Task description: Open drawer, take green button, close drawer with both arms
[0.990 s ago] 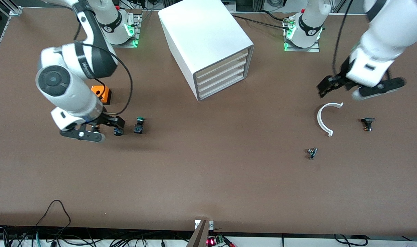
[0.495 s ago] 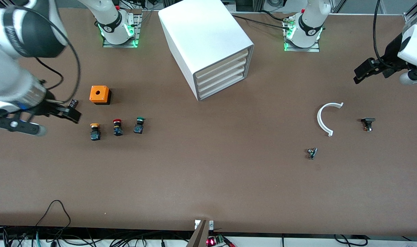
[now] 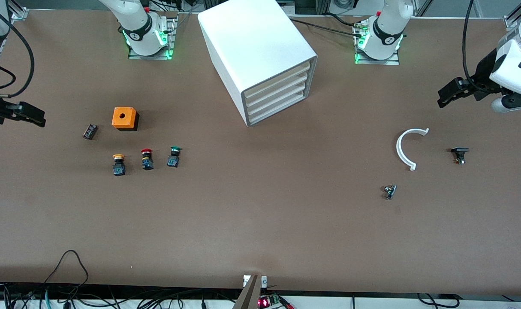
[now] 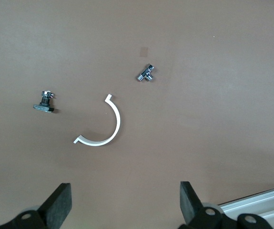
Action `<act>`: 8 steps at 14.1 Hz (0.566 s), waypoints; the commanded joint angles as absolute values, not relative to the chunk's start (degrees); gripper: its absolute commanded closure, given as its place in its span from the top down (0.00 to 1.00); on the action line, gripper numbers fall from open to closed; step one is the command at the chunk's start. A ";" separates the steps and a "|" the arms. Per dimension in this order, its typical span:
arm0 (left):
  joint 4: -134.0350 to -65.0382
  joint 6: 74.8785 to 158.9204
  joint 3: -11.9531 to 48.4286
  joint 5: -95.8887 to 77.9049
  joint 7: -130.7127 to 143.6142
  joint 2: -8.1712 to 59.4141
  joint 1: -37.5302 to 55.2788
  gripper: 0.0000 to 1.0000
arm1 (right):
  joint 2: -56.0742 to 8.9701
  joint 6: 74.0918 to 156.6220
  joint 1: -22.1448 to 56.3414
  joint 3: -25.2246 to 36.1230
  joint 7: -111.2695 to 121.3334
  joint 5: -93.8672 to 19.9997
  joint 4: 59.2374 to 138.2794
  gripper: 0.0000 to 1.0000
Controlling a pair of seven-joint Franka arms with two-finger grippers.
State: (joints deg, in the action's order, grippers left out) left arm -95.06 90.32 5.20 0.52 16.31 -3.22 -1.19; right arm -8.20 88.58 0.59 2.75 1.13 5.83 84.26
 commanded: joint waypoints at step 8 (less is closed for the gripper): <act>-92.81 88.59 5.62 1.85 15.21 -2.20 -0.97 1.00 | 4.20 94.65 -0.09 3.69 3.08 3.25 101.14 1.00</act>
